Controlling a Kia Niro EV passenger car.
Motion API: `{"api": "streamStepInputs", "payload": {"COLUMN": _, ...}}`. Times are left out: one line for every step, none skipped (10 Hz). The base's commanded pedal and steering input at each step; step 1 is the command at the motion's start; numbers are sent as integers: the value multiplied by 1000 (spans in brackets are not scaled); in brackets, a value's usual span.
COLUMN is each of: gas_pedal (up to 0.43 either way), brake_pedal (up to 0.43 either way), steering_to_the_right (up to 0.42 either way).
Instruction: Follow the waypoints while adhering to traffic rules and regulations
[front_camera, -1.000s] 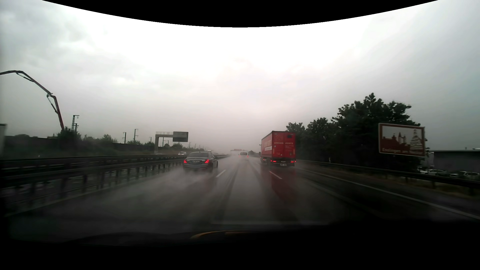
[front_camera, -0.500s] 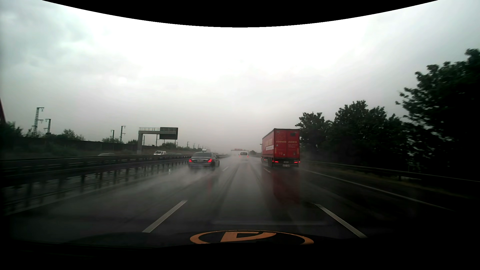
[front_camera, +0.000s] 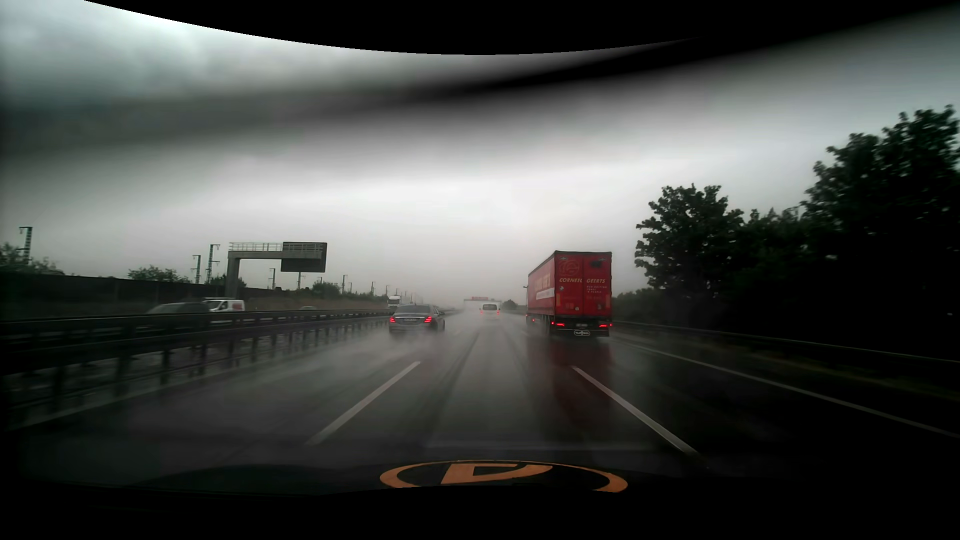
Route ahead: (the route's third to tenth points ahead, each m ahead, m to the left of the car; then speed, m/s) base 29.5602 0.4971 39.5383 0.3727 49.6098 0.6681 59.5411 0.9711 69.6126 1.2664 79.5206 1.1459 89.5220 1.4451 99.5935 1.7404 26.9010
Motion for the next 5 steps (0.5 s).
{"api": "streamStepInputs", "payload": {"gas_pedal": 110, "brake_pedal": 0, "steering_to_the_right": -3}}
{"api": "streamStepInputs", "payload": {"gas_pedal": 110, "brake_pedal": 0, "steering_to_the_right": -3}}
{"api": "streamStepInputs", "payload": {"gas_pedal": 110, "brake_pedal": 0, "steering_to_the_right": -3}}
{"api": "streamStepInputs", "payload": {"gas_pedal": 110, "brake_pedal": 0, "steering_to_the_right": -3}}
{"api": "streamStepInputs", "payload": {"gas_pedal": 110, "brake_pedal": 0, "steering_to_the_right": -3}}
